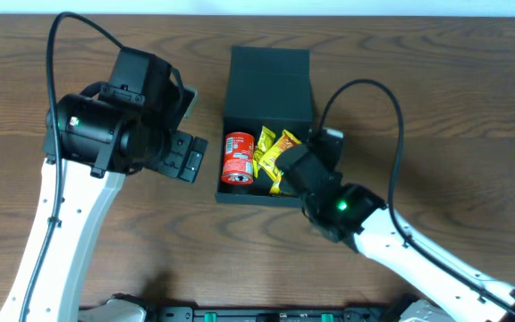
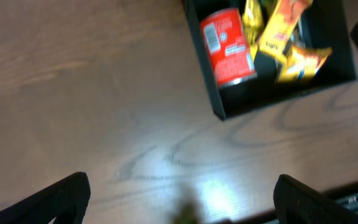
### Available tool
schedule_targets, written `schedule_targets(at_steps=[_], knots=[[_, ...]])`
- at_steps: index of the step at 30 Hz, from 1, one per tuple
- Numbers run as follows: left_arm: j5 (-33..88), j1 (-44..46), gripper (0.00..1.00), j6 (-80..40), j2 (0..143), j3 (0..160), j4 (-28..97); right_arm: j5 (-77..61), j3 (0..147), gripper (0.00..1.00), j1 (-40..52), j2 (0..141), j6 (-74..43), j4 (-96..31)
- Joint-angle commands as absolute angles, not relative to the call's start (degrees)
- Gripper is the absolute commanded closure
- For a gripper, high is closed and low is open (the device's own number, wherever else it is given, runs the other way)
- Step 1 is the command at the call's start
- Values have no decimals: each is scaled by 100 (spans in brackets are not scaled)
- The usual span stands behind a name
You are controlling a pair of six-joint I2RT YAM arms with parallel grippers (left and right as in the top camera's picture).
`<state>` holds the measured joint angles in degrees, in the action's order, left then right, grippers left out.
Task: Pack container
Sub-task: 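Carry the yellow pack into the box and open the right gripper, then raise both grippers to the back corners of the box lid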
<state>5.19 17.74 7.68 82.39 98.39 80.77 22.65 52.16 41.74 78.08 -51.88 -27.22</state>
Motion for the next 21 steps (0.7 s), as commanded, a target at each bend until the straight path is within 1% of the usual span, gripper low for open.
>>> schedule_targets(at_steps=[1,3,6,11,13,14,16,17,19,21], knots=[[698,1769,4,762,8200,9926,7894,2357,5760,59,3830,7721,-4565,-2950],[860,1769,5,764,8200,9926,7778,2224,6086,57,3634,7721,-4414,-3398],[864,1769,4,764,8200,9926,7688,1918,6694,52,3336,7721,-4206,-4335],[862,1769,5,674,8213,9926,7277,1616,7555,52,2923,7721,-4209,-5911],[792,1763,5,281,8265,9924,7000,1415,7701,53,2722,7725,-4211,-6311],[591,1763,5,-14,8315,9920,6860,1299,7723,53,2598,7728,-4211,-6423],[-198,1758,5,-919,8552,9913,6589,941,7728,53,2167,7756,-4209,-6560],[-318,1734,5,-1269,8720,9913,6501,725,7758,53,1953,7793,-4206,-6595],[-106,1643,4,-1772,9065,9913,6412,414,7854,54,1621,7902,-4165,-6643],[580,1511,5,-1938,9522,9915,6252,130,8025,54,1286,8082,-4049,-6641]])
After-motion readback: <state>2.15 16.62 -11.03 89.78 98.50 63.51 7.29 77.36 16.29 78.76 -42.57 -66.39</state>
